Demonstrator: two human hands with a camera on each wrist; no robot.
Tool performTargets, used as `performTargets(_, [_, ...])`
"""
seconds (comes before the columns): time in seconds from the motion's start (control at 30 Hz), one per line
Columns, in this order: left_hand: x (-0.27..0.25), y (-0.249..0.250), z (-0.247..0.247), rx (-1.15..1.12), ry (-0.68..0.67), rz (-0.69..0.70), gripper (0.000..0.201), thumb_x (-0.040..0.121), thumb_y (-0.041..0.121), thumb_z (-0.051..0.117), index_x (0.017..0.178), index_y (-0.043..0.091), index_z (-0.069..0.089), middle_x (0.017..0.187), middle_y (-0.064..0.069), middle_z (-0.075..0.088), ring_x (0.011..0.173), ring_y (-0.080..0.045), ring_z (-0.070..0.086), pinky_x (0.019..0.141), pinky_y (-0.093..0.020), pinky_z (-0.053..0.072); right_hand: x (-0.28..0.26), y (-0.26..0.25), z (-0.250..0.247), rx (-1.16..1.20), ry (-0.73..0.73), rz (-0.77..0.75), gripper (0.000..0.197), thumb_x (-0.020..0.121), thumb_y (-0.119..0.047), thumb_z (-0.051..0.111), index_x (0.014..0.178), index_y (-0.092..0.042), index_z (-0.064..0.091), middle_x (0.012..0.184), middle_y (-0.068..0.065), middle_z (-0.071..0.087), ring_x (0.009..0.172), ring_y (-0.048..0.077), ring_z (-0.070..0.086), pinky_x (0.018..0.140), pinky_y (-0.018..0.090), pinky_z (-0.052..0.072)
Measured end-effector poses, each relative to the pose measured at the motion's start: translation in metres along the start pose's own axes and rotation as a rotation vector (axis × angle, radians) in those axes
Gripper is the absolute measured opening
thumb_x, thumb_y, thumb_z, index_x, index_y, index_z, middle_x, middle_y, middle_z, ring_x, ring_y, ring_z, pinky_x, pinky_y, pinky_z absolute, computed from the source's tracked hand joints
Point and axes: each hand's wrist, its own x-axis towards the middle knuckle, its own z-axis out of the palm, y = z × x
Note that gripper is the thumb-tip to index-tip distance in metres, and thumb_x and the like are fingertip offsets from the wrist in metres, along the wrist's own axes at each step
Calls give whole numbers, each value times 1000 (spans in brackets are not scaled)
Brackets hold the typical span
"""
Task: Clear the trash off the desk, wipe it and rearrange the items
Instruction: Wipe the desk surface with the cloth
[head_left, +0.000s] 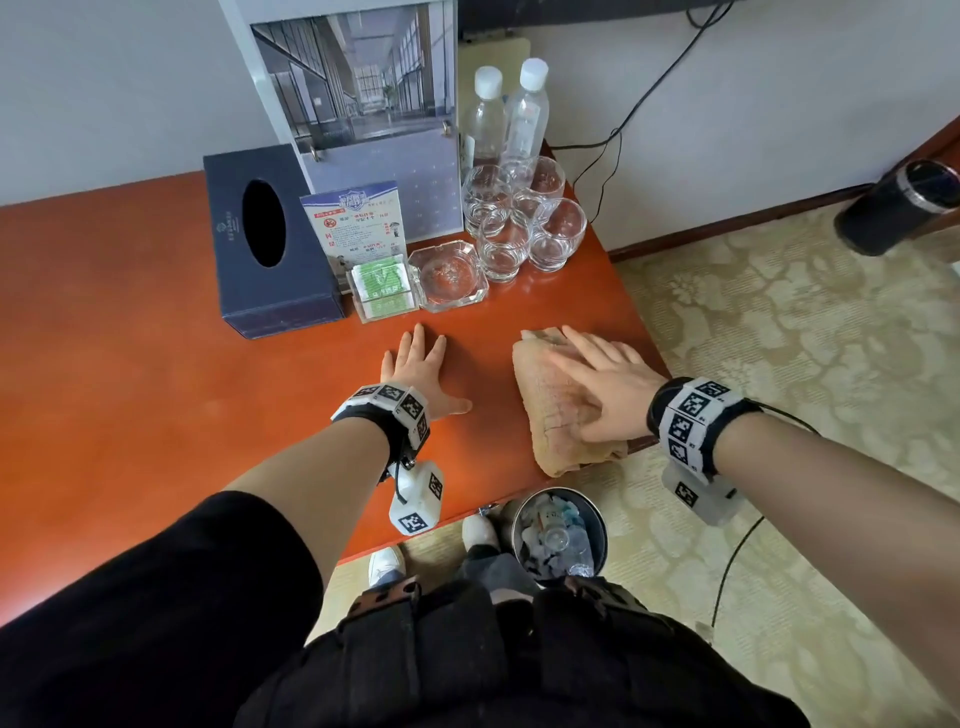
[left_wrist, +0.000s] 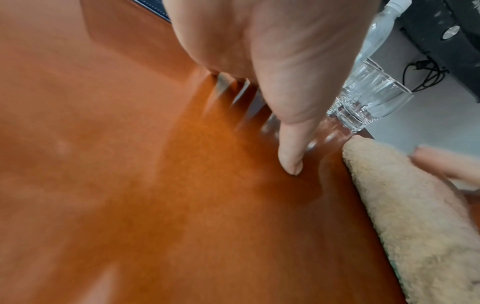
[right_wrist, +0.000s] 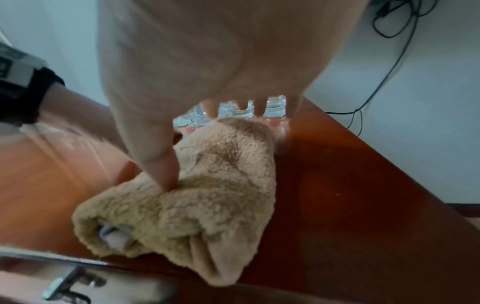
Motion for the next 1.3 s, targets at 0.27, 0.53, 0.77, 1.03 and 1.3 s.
performTargets(0.27, [2,-1,7,-24,45,-30,107,76,58,66,151,27,-3,157,0,-20,145,-17,-17,118,-38,-7,17,18,7,51,-227,-118,133,61,-61,77,143,-40,-27,137,-13,-52,134,11,-38,117,50,6])
performTargets(0.53, [0,5,11,-26,59,-59,106,76,60,65,151,28,-3,157,1,-19,145,-17,-16,118,-37,-7,20,23,16,6,-184,-211,133,61,-62,76,139,-43,-30,132,-14,-57,131,11,-43,116,50,15])
performTargets(0.77, [-10,-6,12,-9,57,-41,104,78,65,58,151,27,-5,157,4,-19,145,-14,-16,119,-35,-6,32,6,4,-93,-213,-306,132,61,-64,74,139,-42,-30,134,-11,-56,131,13,-44,115,44,18])
performTargets(1.03, [-30,-42,18,-10,56,-54,108,74,71,57,150,30,-7,156,8,-20,144,-13,-17,118,-37,-8,43,-29,-2,-179,-218,-360,133,62,-66,73,140,-38,-31,136,-7,-55,131,15,-44,117,44,17])
performTargets(1.3, [-55,-94,18,-5,56,-46,111,71,73,59,150,31,-7,157,9,-19,145,-11,-16,118,-37,-8,51,-78,-4,-198,-211,-342,133,60,-71,71,136,-40,-34,133,-11,-58,131,14,-43,117,48,19])
